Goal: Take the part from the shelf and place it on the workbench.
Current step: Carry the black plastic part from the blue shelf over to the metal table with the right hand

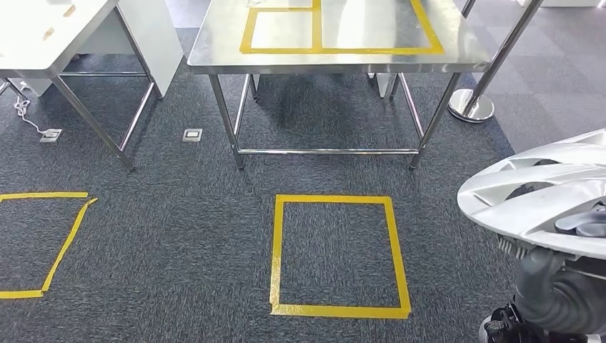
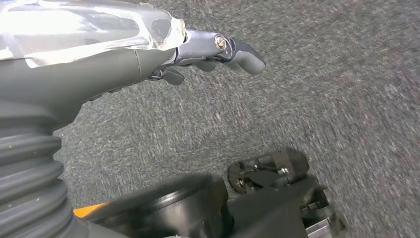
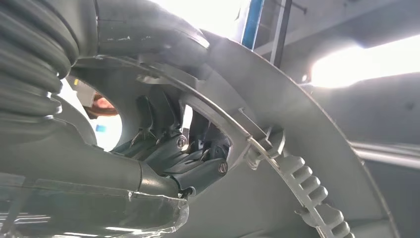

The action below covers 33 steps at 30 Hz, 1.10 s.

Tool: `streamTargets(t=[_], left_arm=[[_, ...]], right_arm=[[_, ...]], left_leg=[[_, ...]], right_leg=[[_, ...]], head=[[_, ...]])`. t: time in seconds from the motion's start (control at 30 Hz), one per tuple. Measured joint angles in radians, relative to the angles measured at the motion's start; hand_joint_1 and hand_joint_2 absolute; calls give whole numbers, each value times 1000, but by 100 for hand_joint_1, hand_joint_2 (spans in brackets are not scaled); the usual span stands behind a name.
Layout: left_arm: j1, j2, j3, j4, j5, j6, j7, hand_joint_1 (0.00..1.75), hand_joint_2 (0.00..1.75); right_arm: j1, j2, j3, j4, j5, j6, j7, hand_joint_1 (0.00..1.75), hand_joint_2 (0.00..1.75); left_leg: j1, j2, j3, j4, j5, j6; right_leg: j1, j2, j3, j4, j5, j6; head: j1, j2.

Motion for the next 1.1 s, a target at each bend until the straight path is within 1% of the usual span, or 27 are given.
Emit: streamTargets(t=[0.03,0.07,0.1,0.13,0.2,0.23,0.27,0.33,0.37,0.4,0.43,0.47,0.53,0.57,0.6,0.63,0.7,0.73,0.77,0.83,0.9,0.93,0.97,1.0,1.03,1.07,1.1], left_arm=[[1,-2,0,0,0,0,0,0,175],[2,-3,0,0,-1,0,0,0,175],[4,-3,0,0,-1,0,0,0,175],[5,-4,0,0,-1,0,0,0,175],[7,-4,0,0,-1,0,0,0,175],[6,-4,0,0,-2,0,0,0,175],[6,-3,0,0,-2,0,0,0,175],[6,-2,0,0,-3,0,-1,0,175],[6,-2,0,0,-4,1,-2,0,175],[6,-2,0,0,-4,2,-2,0,175],[5,-2,0,0,-5,3,-3,0,175],[4,-2,0,0,-5,4,-3,0,175],[3,-2,0,0,-6,6,-5,0,175],[2,-2,0,0,-6,7,-6,0,175],[0,-2,1,-1,-6,8,-7,0,175],[-1,-1,0,-1,-6,8,-8,0,175],[0,-1,0,-1,-7,8,-6,0,175],[0,-1,0,-1,-7,8,-5,0,175],[1,0,0,-1,-8,8,-4,0,175],[4,0,0,-1,-12,8,-4,0,175],[7,0,0,-1,-16,8,-4,0,175],[7,-1,0,-1,-17,8,-4,0,175],[6,-2,0,-1,-17,8,-4,0,175],[5,-2,0,-1,-18,8,-4,0,175],[5,-3,0,-1,-18,8,-4,0,175],[5,-3,0,-1,-18,8,-3,0,175],[7,-3,0,-1,-18,8,-3,0,175]], right_arm=[[0,-1,0,0,1,0,0,175,175],[0,-2,1,1,1,-1,0,175,175],[0,-2,1,1,1,-2,0,175,175],[0,-2,1,2,1,-3,0,175,175],[0,-2,1,4,0,-6,0,175,175],[-1,-2,1,4,0,-7,0,175,175],[0,-2,1,5,1,-7,0,175,175],[2,-2,1,6,0,-9,1,175,175],[3,-2,1,6,0,-10,1,175,175],[4,-1,2,5,0,-11,1,175,175],[4,0,2,4,1,-12,1,175,175],[4,1,2,4,1,-12,0,175,175],[5,2,3,3,1,-12,0,175,175],[5,2,3,3,2,-12,0,175,175],[5,2,3,3,2,-13,0,175,175],[5,3,4,3,2,-13,0,175,175],[5,4,4,3,2,-15,0,175,175],[4,5,4,3,2,-16,0,175,175],[4,5,4,3,2,-17,0,175,175],[4,6,4,3,3,-17,0,175,175],[4,6,5,3,3,-18,0,175,175],[3,6,5,3,4,-19,0,175,175],[2,5,5,2,4,-20,0,175,175],[1,5,5,2,5,-21,-1,175,175],[1,4,5,2,5,-21,-1,175,175],[2,4,5,2,5,-21,-1,175,175],[4,4,5,2,5,-21,-1,175,175]], left_leg=[[0,-1,4,0,-5,-1],[1,-2,9,0,-11,-3],[1,-3,17,0,-18,-6],[2,-5,27,0,-25,-9],[4,-8,47,3,-42,-20],[3,-9,53,5,-50,-26],[1,-9,53,7,-58,-33],[-1,-6,55,13,-67,-43],[1,-5,53,19,-70,-46],[2,-2,48,36,-73,-50],[3,-1,29,68,-82,-54],[6,1,-2,119,-98,-60],[12,2,-88,248,-146,-70],[14,2,-123,294,-161,-72],[15,3,-144,308,-155,-72],[16,3,-143,282,-127,-71],[15,4,-98,153,-36,-63],[11,6,-75,97,-21,-58],[8,6,-60,61,-20,-52],[2,6,-53,44,-36,-40],[5,3,-30,31,-18,-29],[7,2,-16,27,-16,-24],[8,1,-4,24,-18,-19],[7,2,2,23,-22,-14],[5,1,5,23,-26,-10],[3,1,9,23,-31,-8],[1,-1,15,23,-38,-6]], right_leg=[[0,0,-42,55,-20,5],[-1,0,-74,86,-31,9],[-1,0,-89,84,-23,13],[-2,0,-85,45,8,15],[-4,0,-47,-83,98,15],[-2,-1,-33,-131,121,9],[-1,-1,-26,-156,136,0],[3,-1,-24,-161,134,-22],[1,0,-19,-162,138,-29],[-1,0,-15,-163,135,-35],[-2,0,-9,-163,132,-40],[-4,-1,-4,-164,128,-44],[-5,-1,4,-164,118,-47],[-5,-1,9,-164,112,-47],[-5,-1,16,-164,106,-46],[-5,-1,25,-164,100,-45],[-5,-1,44,-165,85,-40],[-4,0,52,-166,79,-36],[-4,1,57,-168,74,-31],[-1,2,65,-164,73,-16],[-2,2,69,-147,70,-5],[-1,1,62,-125,60,-2],[-1,1,42,-85,42,0],[0,2,10,-30,18,1],[1,2,-31,32,-9,3],[2,2,-70,82,-28,5],[3,2,-97,105,-33,5]], head=[[3,0],[4,0],[4,0],[5,0],[7,0],[8,0],[10,0],[10,0],[9,0],[7,0],[6,0],[3,0],[0,0],[-1,0],[-1,0],[-2,0],[-2,0],[-2,0],[-2,0],[-2,0],[-1,0],[1,0],[5,0],[10,0],[12,0],[14,0],[14,0]])
